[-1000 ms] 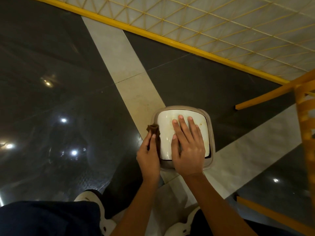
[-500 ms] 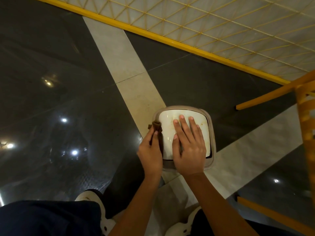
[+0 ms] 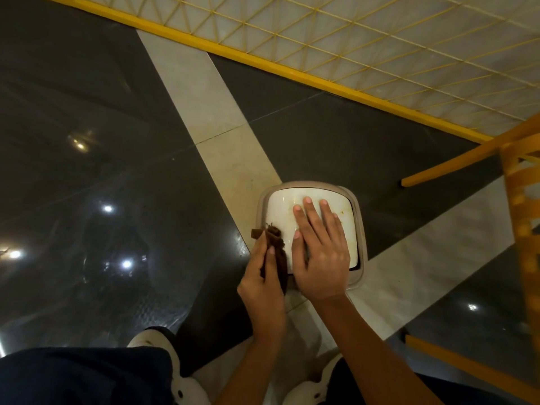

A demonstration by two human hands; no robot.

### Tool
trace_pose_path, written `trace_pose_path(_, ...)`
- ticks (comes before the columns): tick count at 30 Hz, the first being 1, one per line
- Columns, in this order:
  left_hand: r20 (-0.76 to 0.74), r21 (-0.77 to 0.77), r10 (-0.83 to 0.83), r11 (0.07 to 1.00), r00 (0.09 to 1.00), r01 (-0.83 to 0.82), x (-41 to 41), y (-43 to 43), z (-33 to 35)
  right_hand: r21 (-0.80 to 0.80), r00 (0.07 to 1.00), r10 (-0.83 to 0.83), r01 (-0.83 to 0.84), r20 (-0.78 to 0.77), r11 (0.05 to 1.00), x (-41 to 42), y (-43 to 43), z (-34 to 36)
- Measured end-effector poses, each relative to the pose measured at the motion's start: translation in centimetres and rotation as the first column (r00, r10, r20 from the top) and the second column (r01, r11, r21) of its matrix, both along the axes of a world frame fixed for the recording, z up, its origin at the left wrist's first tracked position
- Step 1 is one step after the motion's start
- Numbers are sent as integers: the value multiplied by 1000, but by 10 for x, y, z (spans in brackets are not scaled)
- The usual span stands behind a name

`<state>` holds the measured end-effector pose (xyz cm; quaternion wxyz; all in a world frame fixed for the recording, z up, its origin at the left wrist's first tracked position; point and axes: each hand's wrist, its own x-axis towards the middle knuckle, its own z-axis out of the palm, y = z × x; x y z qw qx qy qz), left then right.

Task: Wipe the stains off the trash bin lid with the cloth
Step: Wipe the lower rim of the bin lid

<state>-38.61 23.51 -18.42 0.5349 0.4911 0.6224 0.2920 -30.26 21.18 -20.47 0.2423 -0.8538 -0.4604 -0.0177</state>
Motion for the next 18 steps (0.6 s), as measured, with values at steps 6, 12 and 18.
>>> trace_pose_path(6,-9,-79,26,997,1000,-27,14,28,-6,5,1000,0,0,25,1000,1,-2,-3)
trace_pose_path(12,36,3,4,1000,999,-4,2,4,-1,8,1000,1,-1,3,1000,0,0,-1)
trace_pose_path(18,-1,-33,-10,999,1000,10,22,39,-5,-12,1000,3,-3,15,1000,0,-2,-3)
